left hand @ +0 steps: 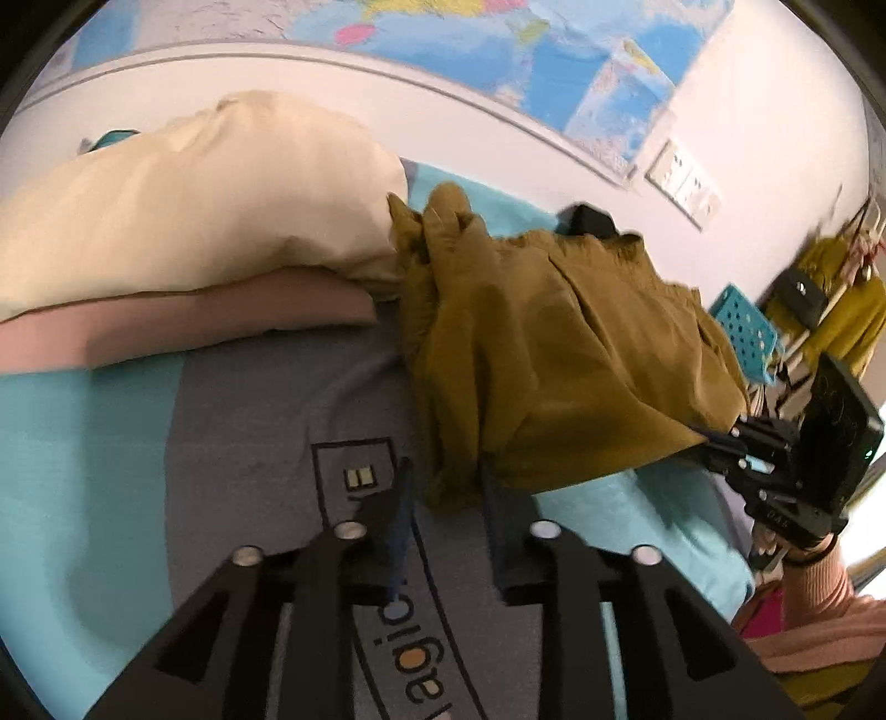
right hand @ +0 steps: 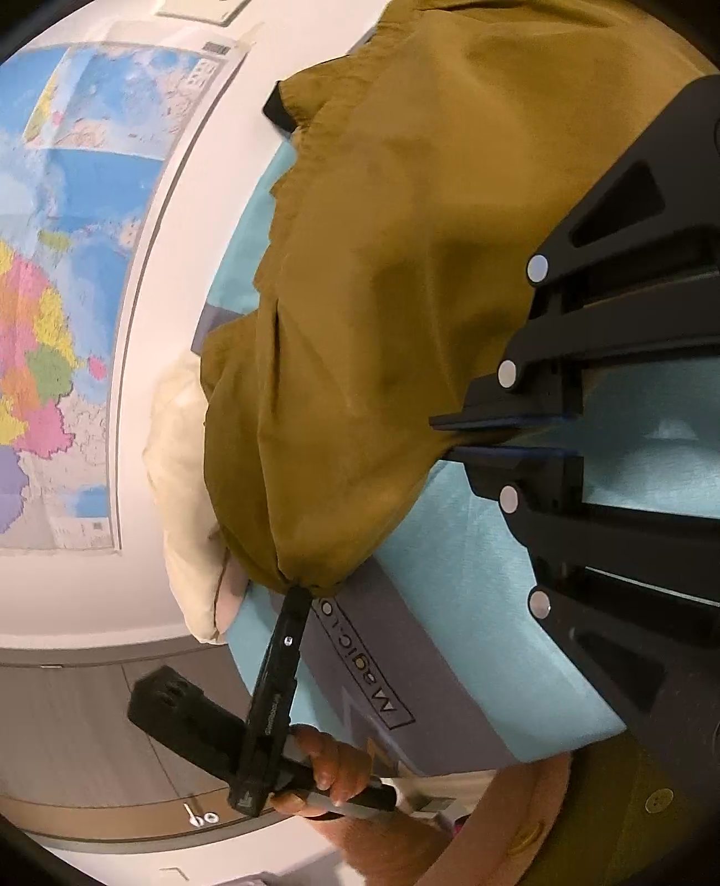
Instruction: Fold large clothes
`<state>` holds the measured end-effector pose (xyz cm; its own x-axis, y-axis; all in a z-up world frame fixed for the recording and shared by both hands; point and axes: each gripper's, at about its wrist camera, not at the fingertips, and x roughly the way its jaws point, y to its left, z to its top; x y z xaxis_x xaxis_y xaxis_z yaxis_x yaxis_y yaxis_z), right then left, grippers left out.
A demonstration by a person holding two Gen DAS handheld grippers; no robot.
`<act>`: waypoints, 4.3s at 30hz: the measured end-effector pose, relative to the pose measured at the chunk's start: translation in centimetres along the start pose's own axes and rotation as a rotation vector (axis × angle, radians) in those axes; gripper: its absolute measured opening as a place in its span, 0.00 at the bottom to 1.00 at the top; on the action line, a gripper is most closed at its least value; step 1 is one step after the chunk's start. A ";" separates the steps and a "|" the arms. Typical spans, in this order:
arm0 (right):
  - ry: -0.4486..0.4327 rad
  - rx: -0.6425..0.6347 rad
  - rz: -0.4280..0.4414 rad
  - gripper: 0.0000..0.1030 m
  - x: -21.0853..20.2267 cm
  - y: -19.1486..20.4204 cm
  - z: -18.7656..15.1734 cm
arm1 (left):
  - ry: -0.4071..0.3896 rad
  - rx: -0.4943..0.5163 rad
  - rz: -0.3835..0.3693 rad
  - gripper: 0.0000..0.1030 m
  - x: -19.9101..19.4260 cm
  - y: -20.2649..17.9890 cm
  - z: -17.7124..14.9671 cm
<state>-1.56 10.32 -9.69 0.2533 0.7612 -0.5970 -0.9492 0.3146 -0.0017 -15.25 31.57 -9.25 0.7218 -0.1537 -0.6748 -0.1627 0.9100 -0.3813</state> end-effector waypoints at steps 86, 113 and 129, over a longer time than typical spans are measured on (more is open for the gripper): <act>0.002 0.583 -0.414 0.09 -4.9 -28.5 -2.7 | -0.062 0.031 0.314 0.16 6.5 -2.3 8.5; -0.146 0.978 -0.004 0.83 -14.5 -17.0 -15.4 | 0.078 -0.102 -0.098 0.79 1.9 -4.4 -1.6; -0.205 1.036 -0.004 0.83 -9.1 -18.6 -12.3 | 0.071 -0.264 -0.119 0.93 6.8 -5.9 2.3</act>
<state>11.52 -9.47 -14.06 0.3743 0.8101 -0.4513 -0.3494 0.5740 0.7406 -7.78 26.01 -10.13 0.6988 -0.2882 -0.6547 -0.2559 0.7540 -0.6050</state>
